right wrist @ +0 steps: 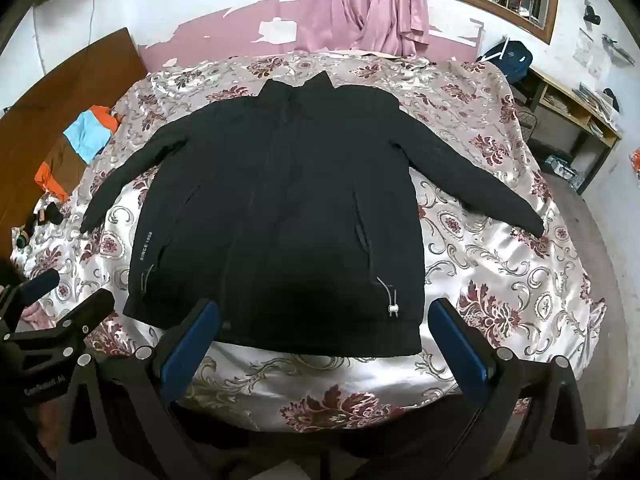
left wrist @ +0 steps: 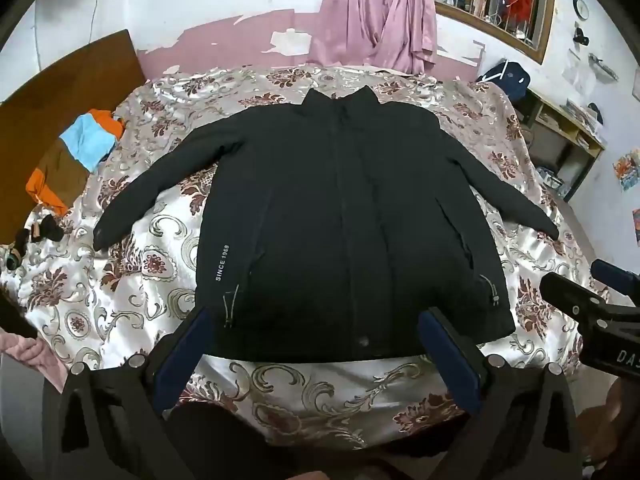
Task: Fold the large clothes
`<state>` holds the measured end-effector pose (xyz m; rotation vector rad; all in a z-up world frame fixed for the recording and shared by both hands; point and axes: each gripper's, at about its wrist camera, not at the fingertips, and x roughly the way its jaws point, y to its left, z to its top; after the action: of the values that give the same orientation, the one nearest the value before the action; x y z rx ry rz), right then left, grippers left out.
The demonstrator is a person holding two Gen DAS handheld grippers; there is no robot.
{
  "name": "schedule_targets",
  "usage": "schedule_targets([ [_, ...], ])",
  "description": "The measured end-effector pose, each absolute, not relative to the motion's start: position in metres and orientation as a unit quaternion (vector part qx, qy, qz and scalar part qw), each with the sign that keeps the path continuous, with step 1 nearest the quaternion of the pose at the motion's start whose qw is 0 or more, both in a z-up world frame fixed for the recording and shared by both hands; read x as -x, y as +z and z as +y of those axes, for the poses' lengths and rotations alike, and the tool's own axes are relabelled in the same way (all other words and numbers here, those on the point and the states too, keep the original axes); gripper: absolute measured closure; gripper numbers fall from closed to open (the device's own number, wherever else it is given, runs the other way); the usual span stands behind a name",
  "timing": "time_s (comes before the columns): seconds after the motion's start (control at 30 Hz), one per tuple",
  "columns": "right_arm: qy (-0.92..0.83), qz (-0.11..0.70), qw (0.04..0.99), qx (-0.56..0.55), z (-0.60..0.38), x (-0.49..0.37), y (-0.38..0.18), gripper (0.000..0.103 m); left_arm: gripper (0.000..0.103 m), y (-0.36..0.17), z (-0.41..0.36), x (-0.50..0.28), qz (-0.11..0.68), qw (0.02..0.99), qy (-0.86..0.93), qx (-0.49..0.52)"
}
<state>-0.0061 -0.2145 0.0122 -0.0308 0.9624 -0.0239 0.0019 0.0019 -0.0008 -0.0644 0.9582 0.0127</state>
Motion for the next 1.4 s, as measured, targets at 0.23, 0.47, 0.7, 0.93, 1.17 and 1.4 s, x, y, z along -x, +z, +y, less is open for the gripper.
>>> schedule_targets([
  [0.23,-0.012,0.462,0.887,0.012,-0.213,0.007,0.012,0.001,0.000,-0.001,0.003,-0.002,0.453,0.891,0.001,0.026],
  [0.47,-0.008,0.463,0.886,0.006,-0.222,-0.002,0.012,0.001,0.000,-0.001,0.004,-0.002,0.453,0.891,0.002,0.027],
  [0.7,-0.010,0.460,0.888,0.004,-0.220,0.002,0.013,0.001,0.000,-0.001,0.004,-0.002,0.454,0.891,0.002,0.027],
  [0.93,-0.010,0.461,0.888,0.004,-0.220,0.000,0.014,0.001,0.000,-0.001,0.003,-0.002,0.454,0.891,0.003,0.027],
  [1.17,-0.011,0.459,0.889,0.004,-0.222,-0.002,0.014,0.001,0.000,0.000,-0.001,-0.002,0.455,0.890,0.002,0.028],
  [1.4,-0.011,0.459,0.889,0.003,-0.222,-0.002,0.015,0.001,0.000,0.000,-0.001,-0.001,0.456,0.890,0.002,0.027],
])
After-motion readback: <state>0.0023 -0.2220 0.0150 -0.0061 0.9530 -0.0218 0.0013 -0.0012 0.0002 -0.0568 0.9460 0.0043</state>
